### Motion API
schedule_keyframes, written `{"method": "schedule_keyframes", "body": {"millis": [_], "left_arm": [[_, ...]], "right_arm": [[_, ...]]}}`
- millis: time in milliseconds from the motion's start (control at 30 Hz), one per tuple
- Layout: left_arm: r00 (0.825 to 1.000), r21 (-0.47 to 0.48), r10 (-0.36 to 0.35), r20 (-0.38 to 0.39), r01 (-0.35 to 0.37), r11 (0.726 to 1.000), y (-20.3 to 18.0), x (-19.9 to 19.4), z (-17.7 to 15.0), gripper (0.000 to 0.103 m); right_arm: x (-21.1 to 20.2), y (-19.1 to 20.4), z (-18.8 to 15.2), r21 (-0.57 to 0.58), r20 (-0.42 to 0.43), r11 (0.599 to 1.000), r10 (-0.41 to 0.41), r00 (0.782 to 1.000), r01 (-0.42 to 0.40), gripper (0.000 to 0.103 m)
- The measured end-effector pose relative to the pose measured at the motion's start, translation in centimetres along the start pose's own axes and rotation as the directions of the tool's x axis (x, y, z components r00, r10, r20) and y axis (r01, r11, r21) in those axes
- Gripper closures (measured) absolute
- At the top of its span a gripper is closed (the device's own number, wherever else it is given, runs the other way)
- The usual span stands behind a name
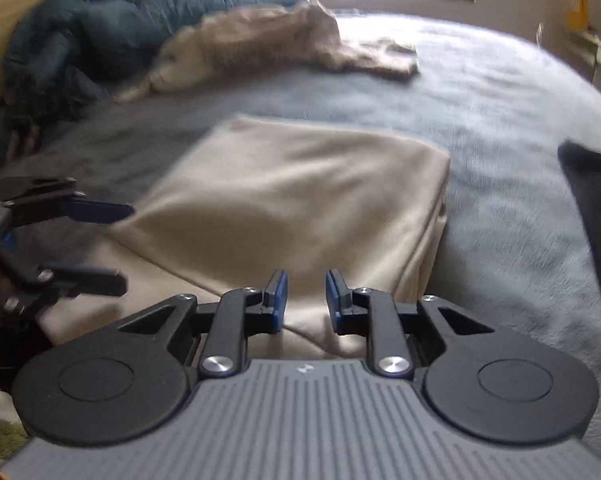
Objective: Fold clothes
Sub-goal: 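Lower the left gripper to the hoodie edge and grasp it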
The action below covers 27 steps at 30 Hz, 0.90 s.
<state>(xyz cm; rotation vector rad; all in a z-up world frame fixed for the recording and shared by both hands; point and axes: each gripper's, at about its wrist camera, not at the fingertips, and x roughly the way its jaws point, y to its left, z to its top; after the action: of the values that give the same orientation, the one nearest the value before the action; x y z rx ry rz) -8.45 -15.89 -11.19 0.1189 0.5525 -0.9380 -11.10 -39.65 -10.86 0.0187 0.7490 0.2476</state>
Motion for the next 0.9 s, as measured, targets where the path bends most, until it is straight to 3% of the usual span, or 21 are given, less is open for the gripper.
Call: {"method": "schedule_keyframes", "body": {"millis": [133,200,333,400,533,633,767,900], "left_arm": [[0.999,0.080,0.032,-0.028,-0.030,0.996,-1.7,-0.1,-1.0,0.031],[0.998,0.100,0.053,-0.031,-0.050,0.994,-2.2,-0.6,-0.8,0.031],[1.000,0.061,0.011,0.014,-0.011,0.998,-1.7,-5.0,-1.4,0.034],[1.000,0.100,0.012,0.012,-0.013,0.995,-2.1,-6.5,-2.6,0.034],[0.997,0.242,0.068,-0.031,-0.058,0.968,-4.2,-6.6,-4.9,0.036],[0.994,0.311,0.104,-0.041,-0.086,0.946,-5.3,-5.6,-5.7,0.044],[0.990,0.349,0.136,-0.026,-0.119,0.930,-6.0,-4.7,-5.6,0.057],[0.993,0.358,0.116,0.008,-0.112,0.927,-6.6,-5.8,-5.1,0.060]], "right_arm": [[1.3,0.4,-3.3,-0.022,-0.019,1.000,-0.003,1.000,0.003,0.084],[0.4,0.6,-2.6,0.016,-0.023,1.000,-0.016,1.000,0.016,0.084],[-3.7,3.6,-2.9,-0.118,0.077,0.992,0.044,0.996,-0.034,0.082],[-5.1,5.4,-3.5,-0.211,0.105,0.977,0.066,0.992,-0.042,0.081],[-5.9,9.7,-5.5,-0.433,0.094,0.901,0.051,0.994,-0.006,0.079],[-4.9,11.5,-6.2,-0.546,0.072,0.837,-0.004,0.997,0.042,0.077],[-3.6,13.0,-7.1,-0.644,0.068,0.756,-0.094,0.993,0.115,0.076],[-3.9,14.4,-8.3,-0.715,0.076,0.684,-0.135,0.988,0.149,0.076]]}}
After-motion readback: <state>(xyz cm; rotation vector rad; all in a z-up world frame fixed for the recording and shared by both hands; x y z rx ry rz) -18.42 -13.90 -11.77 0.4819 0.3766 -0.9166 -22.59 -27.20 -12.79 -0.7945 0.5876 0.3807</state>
